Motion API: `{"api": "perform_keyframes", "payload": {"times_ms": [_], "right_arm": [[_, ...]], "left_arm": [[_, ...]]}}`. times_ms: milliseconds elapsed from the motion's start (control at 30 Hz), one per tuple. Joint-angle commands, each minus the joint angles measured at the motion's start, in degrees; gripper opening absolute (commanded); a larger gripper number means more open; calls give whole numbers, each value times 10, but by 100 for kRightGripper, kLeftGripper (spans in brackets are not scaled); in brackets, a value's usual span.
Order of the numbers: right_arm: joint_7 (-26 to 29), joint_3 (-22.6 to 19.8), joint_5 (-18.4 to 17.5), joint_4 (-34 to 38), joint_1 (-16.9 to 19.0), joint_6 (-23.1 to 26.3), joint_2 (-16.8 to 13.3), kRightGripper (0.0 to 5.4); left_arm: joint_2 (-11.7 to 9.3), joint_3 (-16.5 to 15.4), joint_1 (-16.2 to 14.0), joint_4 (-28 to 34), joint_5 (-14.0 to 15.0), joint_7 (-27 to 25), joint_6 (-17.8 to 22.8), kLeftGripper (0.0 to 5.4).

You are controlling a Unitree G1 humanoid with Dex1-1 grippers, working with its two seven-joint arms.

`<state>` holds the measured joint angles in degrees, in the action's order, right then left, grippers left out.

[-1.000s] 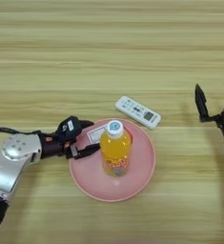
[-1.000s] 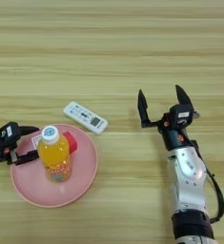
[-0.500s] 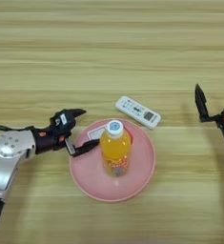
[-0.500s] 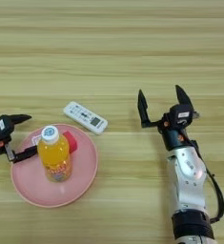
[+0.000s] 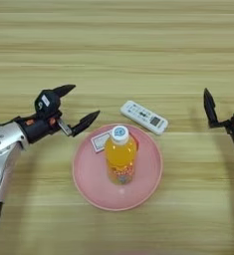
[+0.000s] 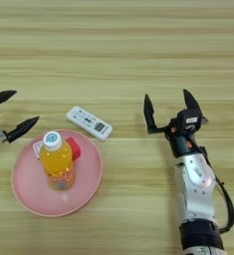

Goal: Move the objects on the table

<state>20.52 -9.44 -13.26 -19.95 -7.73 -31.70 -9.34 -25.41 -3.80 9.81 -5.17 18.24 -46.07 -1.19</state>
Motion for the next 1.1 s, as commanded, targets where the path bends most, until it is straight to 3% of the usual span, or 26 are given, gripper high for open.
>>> {"api": "perform_keyframes", "payload": {"times_ms": [33, 267, 500, 767, 933, 1100], "right_arm": [[8, -2, -5, -5, -9, 10, -9, 540], [17, -1, -10, -10, -13, 15, -13, 540], [48, 4, -30, 3, -20, 41, -21, 540], [161, 48, -48, 51, -42, 123, -74, 540], [215, 88, -8, 29, -84, 159, -110, 540], [251, 103, 3, -18, -128, 173, -120, 540]], "left_arm": [[27, -9, 9, 5, 5, 30, -17, 537], [80, -35, 27, -23, -6, 111, -65, 537], [129, -56, 55, -130, -32, 198, -139, 537], [128, -76, 94, -237, -71, 276, -204, 537], [128, -98, 111, -285, -62, 298, -215, 537], [130, -106, 121, -312, -76, 332, -231, 537]]}}
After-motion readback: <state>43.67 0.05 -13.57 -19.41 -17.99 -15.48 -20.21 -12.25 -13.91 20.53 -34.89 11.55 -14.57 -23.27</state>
